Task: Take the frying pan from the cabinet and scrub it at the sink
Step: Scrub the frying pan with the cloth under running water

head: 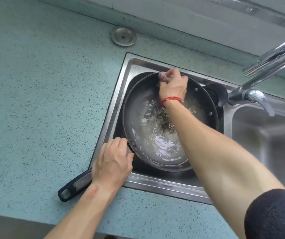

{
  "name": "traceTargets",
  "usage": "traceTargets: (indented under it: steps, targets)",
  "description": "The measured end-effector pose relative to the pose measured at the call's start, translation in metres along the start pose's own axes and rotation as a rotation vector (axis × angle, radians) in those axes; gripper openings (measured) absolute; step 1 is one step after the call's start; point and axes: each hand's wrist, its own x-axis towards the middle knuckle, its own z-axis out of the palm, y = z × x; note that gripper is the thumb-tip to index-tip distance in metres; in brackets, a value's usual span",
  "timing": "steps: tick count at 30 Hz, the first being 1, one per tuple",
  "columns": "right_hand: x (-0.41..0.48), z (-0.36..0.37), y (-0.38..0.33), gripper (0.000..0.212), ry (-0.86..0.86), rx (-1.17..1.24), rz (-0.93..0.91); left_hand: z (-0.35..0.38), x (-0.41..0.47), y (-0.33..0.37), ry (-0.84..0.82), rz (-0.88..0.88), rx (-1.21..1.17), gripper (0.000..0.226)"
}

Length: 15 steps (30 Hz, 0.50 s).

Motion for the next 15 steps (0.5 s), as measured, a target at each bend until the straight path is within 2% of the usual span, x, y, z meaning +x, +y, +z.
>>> traceTargets:
  steps: [3,6,8,11,15]
  targets:
    - [0.017,-0.028,0.022,0.006,-0.023,-0.253,-0.168,-0.001,0.001,0.001,0.005,0.002,-0.007,0.02]
    - [0.026,-0.05,0.045,0.016,-0.096,-0.518,-0.383,-0.003,0.0,0.003,0.019,0.015,-0.008,0.021]
    - [0.028,-0.062,0.057,0.016,-0.164,-0.692,-0.466,-0.003,0.001,0.003,0.025,0.021,-0.005,0.024]
    - [0.023,-0.078,0.067,0.02,-0.263,-0.956,-0.528,-0.001,0.001,0.001,0.01,0.015,0.002,0.025]
    - [0.0,-0.095,0.08,0.025,-0.373,-1.16,-0.487,-0.003,0.001,0.002,-0.004,0.009,-0.006,0.021]
